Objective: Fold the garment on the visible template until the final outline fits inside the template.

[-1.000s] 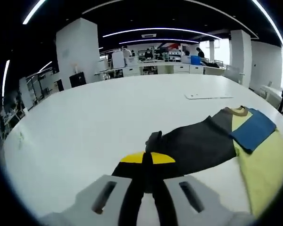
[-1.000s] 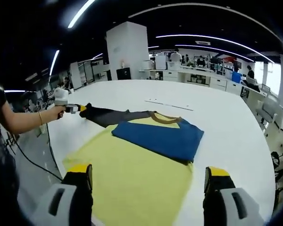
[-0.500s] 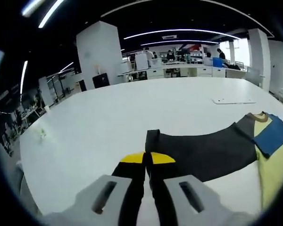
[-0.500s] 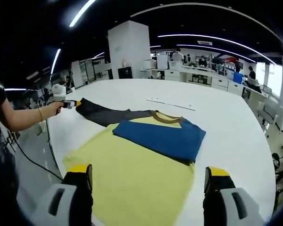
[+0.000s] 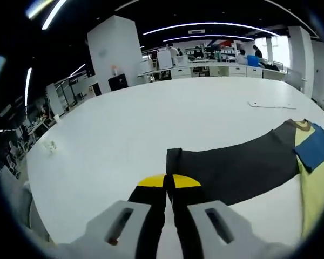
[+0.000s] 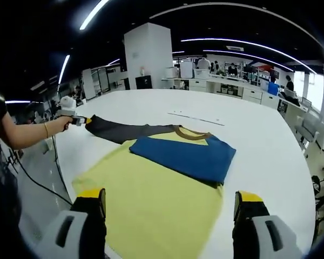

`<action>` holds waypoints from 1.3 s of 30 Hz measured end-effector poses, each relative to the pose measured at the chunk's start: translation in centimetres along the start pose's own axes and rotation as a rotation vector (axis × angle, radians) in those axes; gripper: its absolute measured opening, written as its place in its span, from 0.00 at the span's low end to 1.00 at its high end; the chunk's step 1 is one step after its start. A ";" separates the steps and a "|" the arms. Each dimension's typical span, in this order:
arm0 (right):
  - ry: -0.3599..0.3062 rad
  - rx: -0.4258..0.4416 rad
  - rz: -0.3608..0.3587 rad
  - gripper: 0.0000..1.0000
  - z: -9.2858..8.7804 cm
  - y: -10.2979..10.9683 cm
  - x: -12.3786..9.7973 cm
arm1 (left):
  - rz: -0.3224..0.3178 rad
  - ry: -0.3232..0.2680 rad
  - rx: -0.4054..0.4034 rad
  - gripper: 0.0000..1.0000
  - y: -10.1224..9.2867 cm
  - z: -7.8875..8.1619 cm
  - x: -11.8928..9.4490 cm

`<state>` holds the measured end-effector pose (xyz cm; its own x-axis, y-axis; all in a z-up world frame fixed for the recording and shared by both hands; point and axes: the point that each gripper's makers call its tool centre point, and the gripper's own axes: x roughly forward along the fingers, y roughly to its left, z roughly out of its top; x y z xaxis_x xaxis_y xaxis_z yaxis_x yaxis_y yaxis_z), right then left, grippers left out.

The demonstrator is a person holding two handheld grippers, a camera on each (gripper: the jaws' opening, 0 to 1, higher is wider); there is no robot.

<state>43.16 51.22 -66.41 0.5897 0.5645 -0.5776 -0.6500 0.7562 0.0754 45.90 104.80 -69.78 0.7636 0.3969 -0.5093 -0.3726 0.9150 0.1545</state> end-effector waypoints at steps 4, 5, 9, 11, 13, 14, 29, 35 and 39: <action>0.003 -0.003 0.002 1.00 -0.1 0.0 0.0 | 0.020 0.012 0.029 0.00 0.2 0.0 0.0; 0.002 -0.005 0.001 1.00 -0.1 0.0 0.0 | 0.017 0.009 0.028 0.00 0.2 0.1 -0.2; 0.004 -0.017 0.001 1.00 -0.1 -0.1 -0.2 | 0.003 0.002 0.017 0.00 -0.3 0.4 -0.6; 0.002 -0.018 0.002 1.00 -0.1 -0.1 -0.3 | -0.006 -0.002 0.023 0.00 -0.6 0.6 -0.8; 0.000 -0.018 0.003 1.00 -0.1 -0.2 -0.3 | -0.014 0.000 0.020 0.00 -0.9 0.7 -1.0; 0.000 -0.018 0.003 1.00 -0.1 -0.2 -0.3 | -0.014 0.001 0.021 0.00 -1.0 0.8 -1.2; -0.012 -0.032 0.014 1.00 -0.4 0.5 -0.5 | -0.148 -0.022 0.000 0.00 -6.1 3.0 -3.1; -0.028 -0.030 0.012 1.00 -0.1 0.5 -0.8 | -0.222 -0.040 0.000 0.00 -9.0 4.4 -3.8; -0.036 -0.031 0.017 1.00 0.1 0.6 -0.9 | -0.267 -0.052 -0.011 0.00 -10.9 5.3 -4.0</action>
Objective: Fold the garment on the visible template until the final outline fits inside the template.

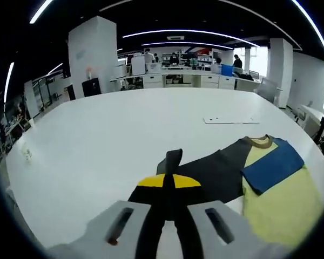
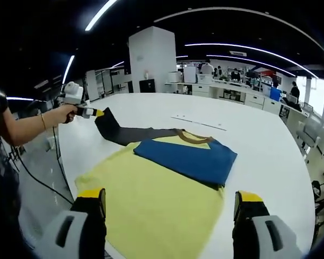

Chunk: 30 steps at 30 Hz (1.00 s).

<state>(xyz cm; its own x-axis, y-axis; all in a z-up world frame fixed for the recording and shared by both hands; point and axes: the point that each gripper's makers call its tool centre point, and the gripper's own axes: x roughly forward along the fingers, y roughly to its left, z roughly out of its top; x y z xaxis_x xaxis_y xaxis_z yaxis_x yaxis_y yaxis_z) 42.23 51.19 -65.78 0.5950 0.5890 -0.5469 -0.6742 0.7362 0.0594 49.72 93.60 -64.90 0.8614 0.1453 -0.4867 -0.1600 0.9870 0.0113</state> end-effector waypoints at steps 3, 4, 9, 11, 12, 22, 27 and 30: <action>0.001 -0.009 0.004 1.00 0.0 0.1 -0.1 | -0.024 -0.002 -0.010 0.00 -1.2 0.4 0.2; 0.000 -0.009 0.005 1.00 0.0 0.2 -0.1 | -0.028 -0.003 -0.010 0.00 -1.5 0.6 0.2; 0.002 -0.006 0.007 1.00 -0.2 0.3 -0.1 | -0.059 -0.006 -0.020 0.00 -3.4 1.2 0.6; 0.001 -0.006 0.007 1.00 -0.3 0.3 -0.1 | -0.069 -0.008 -0.016 0.00 -4.2 1.4 0.7; 0.000 -0.005 0.008 1.00 -0.3 0.3 -0.1 | -0.076 -0.008 -0.011 0.00 -4.6 1.5 0.8; 0.011 -0.007 0.023 1.00 -1.0 0.8 0.0 | -0.157 -0.017 -0.007 0.00 -9.2 2.9 1.3; 0.013 -0.004 0.035 1.00 -1.1 1.0 0.2 | -0.192 -0.023 -0.016 0.00 -11.4 3.5 1.4; 0.014 0.003 0.036 1.00 -1.3 1.1 0.3 | -0.225 -0.021 -0.019 0.00 -12.9 3.8 1.8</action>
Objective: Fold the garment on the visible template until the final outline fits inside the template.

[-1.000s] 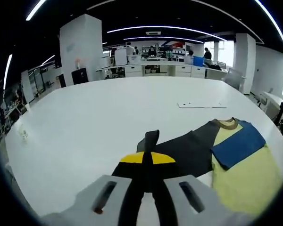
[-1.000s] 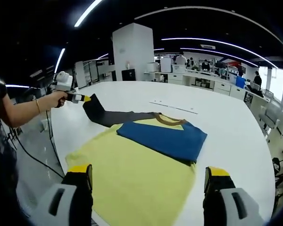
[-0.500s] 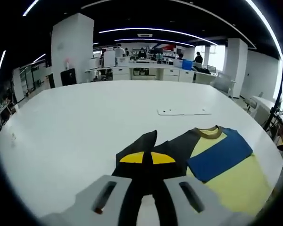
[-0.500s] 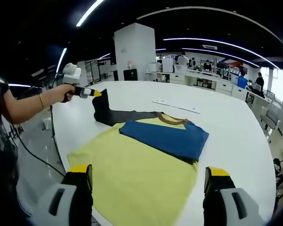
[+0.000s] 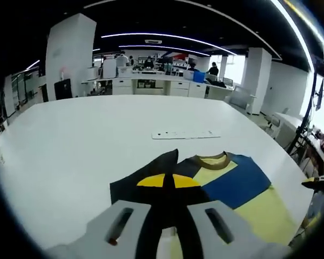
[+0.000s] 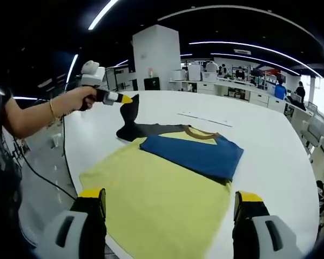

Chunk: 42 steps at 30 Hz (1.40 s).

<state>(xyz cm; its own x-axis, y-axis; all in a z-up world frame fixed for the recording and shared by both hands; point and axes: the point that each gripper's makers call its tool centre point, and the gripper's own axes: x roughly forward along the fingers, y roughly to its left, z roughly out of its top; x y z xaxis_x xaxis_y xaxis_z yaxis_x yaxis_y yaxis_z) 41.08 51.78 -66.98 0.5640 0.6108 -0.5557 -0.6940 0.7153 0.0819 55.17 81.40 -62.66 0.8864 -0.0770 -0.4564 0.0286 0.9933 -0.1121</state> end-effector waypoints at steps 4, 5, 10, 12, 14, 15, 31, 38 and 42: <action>0.008 -0.001 -0.001 1.00 -0.2 0.0 0.2 | -0.041 -0.003 -0.004 0.00 -2.3 0.3 0.5; 0.012 -0.005 0.001 1.00 -0.3 0.0 0.2 | -0.060 0.001 -0.007 0.00 -3.1 0.3 0.6; 0.023 -0.012 0.003 1.00 -0.6 0.1 0.4 | -0.119 0.007 -0.014 0.00 -6.0 0.3 1.2; 0.029 -0.013 0.001 1.00 -0.8 0.1 0.5 | -0.139 0.011 -0.014 0.00 -7.1 0.4 1.4; 0.031 -0.012 -0.001 1.00 -0.9 0.1 0.5 | -0.153 0.011 -0.010 0.00 -7.9 0.5 1.7; 0.034 -0.009 -0.001 1.00 -1.1 0.1 0.5 | -0.158 0.011 -0.012 0.00 -8.2 0.5 1.9; 0.059 -0.014 -0.010 1.00 -1.7 -0.2 0.6 | -0.272 0.006 0.027 0.00 -13.7 1.0 3.3; 0.070 -0.014 -0.006 0.99 -1.9 -0.1 0.7 | -0.324 0.007 0.021 0.00 -15.7 1.1 3.5; 0.072 -0.010 -0.005 0.99 -2.0 -0.1 0.7 | -0.348 0.011 0.031 0.00 -16.9 1.0 3.6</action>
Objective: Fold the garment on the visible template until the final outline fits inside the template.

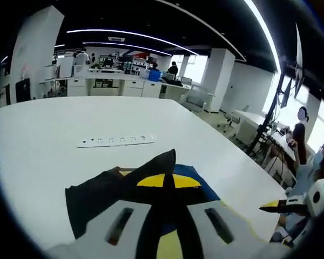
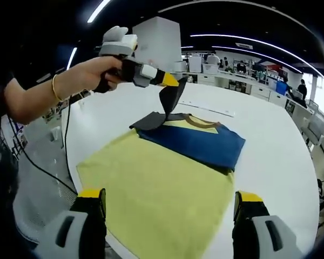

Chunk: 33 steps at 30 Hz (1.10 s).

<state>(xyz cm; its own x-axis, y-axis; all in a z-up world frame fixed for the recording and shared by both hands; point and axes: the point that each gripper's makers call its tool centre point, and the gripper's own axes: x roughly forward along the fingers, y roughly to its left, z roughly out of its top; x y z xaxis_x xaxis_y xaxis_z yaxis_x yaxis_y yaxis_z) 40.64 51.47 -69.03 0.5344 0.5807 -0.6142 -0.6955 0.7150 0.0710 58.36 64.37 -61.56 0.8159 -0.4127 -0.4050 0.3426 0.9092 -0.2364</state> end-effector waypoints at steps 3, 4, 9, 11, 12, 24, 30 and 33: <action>0.006 -0.002 -0.003 0.99 -0.1 -0.1 -0.1 | -0.011 -0.007 -0.001 0.00 -0.6 0.2 0.1; 0.009 -0.001 -0.005 0.99 -0.2 -0.1 -0.1 | -0.014 -0.012 -0.004 0.00 -0.7 0.3 0.1; 0.016 0.002 -0.010 0.99 -0.5 -0.2 -0.1 | -0.045 -0.017 0.013 0.00 -2.1 0.5 0.4; 0.018 0.006 -0.007 0.99 -0.6 -0.1 -0.1 | -0.060 -0.012 0.015 0.00 -2.6 0.4 0.6; 0.019 0.007 -0.007 0.99 -0.7 0.0 -0.1 | -0.066 -0.010 0.017 0.00 -2.8 0.3 0.7; 0.028 0.021 -0.004 0.99 -1.3 -0.1 0.3 | -0.106 0.030 0.066 0.00 -5.0 -2.7 2.8; 0.043 0.022 -0.010 0.99 -1.9 -0.6 0.2 | -0.128 0.082 0.039 0.00 -5.7 -5.3 4.1; 0.041 0.034 -0.013 0.99 -2.2 -1.0 0.2 | -0.148 0.109 0.029 0.00 -6.5 -6.6 4.9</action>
<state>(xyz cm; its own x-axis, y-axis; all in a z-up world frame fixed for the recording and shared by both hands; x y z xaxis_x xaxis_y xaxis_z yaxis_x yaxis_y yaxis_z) 40.40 50.01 -70.91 0.5228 0.5551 -0.6470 -0.6715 0.7357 0.0886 57.05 56.14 -67.82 0.7010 -0.5440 -0.4611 0.4699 0.8387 -0.2753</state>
